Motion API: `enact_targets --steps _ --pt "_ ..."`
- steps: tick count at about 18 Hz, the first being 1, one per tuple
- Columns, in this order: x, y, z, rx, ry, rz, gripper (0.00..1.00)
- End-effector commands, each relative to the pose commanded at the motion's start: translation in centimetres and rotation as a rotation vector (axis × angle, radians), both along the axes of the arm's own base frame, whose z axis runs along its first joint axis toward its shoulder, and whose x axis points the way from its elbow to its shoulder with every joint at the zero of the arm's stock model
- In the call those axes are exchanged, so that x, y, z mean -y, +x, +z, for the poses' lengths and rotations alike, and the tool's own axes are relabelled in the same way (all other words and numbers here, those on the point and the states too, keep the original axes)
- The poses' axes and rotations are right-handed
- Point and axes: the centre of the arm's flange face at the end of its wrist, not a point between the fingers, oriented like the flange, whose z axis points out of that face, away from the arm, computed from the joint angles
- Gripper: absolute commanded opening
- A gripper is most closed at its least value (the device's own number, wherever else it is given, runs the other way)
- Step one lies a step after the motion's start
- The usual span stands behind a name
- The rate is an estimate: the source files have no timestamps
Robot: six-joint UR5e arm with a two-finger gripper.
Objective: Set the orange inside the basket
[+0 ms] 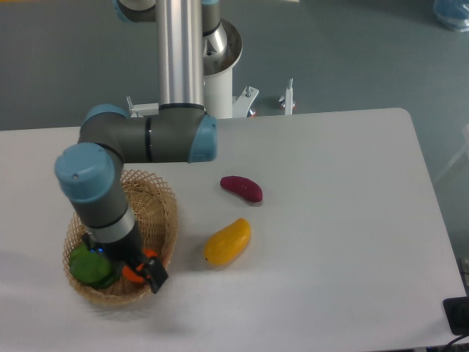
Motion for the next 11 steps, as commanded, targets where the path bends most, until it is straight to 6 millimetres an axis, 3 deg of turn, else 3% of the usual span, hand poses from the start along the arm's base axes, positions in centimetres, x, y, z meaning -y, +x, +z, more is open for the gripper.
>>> enact_targets --steps 2,6,9,11 --pt "1.1 -2.9 0.3 -0.013 -0.003 0.039 1.0" --pt "4.6 -10.4 3.2 -0.051 0.02 0.151 1.0" --pt "8.0 -14.9 4.5 -0.073 -0.001 0.136 1.0" --pt "9.4 -16.6 4.4 -0.067 -0.022 0.13 1.0"
